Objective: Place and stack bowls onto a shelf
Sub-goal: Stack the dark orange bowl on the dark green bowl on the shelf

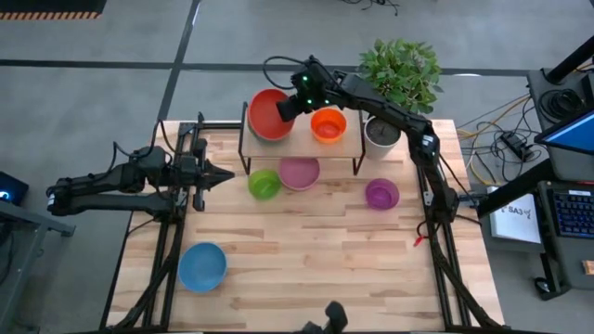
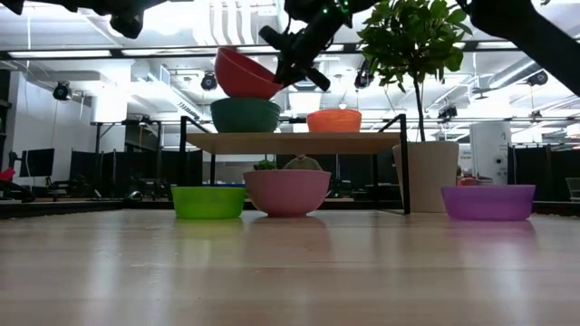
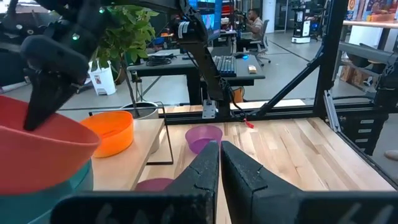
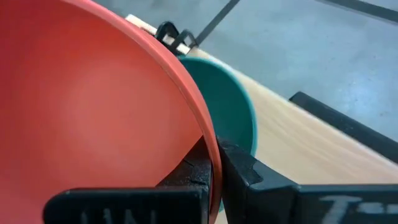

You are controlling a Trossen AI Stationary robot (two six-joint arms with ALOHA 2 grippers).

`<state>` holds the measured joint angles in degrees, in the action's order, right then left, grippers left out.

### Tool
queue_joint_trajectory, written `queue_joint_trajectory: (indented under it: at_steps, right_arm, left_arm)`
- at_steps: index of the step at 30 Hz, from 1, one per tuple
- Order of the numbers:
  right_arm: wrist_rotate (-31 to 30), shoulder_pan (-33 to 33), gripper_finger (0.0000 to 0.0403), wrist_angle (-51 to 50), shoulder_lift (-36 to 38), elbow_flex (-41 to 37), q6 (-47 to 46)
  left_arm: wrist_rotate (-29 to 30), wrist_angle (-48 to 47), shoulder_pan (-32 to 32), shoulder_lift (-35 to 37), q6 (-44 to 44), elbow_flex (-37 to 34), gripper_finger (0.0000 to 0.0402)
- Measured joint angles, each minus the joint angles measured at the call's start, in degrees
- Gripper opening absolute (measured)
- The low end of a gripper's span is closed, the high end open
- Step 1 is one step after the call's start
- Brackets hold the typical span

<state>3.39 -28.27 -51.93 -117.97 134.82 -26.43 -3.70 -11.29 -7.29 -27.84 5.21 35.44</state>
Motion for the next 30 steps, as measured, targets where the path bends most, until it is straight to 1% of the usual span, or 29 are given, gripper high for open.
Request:
queue_joint_trajectory:
  at_steps: [6, 9, 21, 27, 30]
  right_arm:
    - [-0.7, -0.3, 0.0010, 0.9, -0.2, 0.0, 0.7]
    - [-2.2, -0.3, 0.0019, 1.3, -0.2, 0.0, 0.9]
    - [-3.5, -0.3, 0.0109, 1.9, 0.0, 0.0, 1.8]
    - [-3.5, -0.2, 0.0137, 6.1, 0.7, 0.0, 7.4]
    - [-3.6, 0.8, 0.0140, 9.0, 1.1, 0.0, 12.9]
  left_arm:
    - [0.0, 0.0, 0.0, 0.0, 0.0, 0.0, 0.0000]
    - [0.2, 0.1, 0.0, 0.0, 0.0, 0.0, 0.0000]
    - [0.2, 0.1, 0.0, 0.0, 0.0, 0.0, 0.0000]
    - [0.1, 0.1, 0.0, 0.0, 0.0, 0.0, 0.0000]
    - [0.1, 0.0, 0.0, 0.0, 0.0, 0.0, 0.0000]
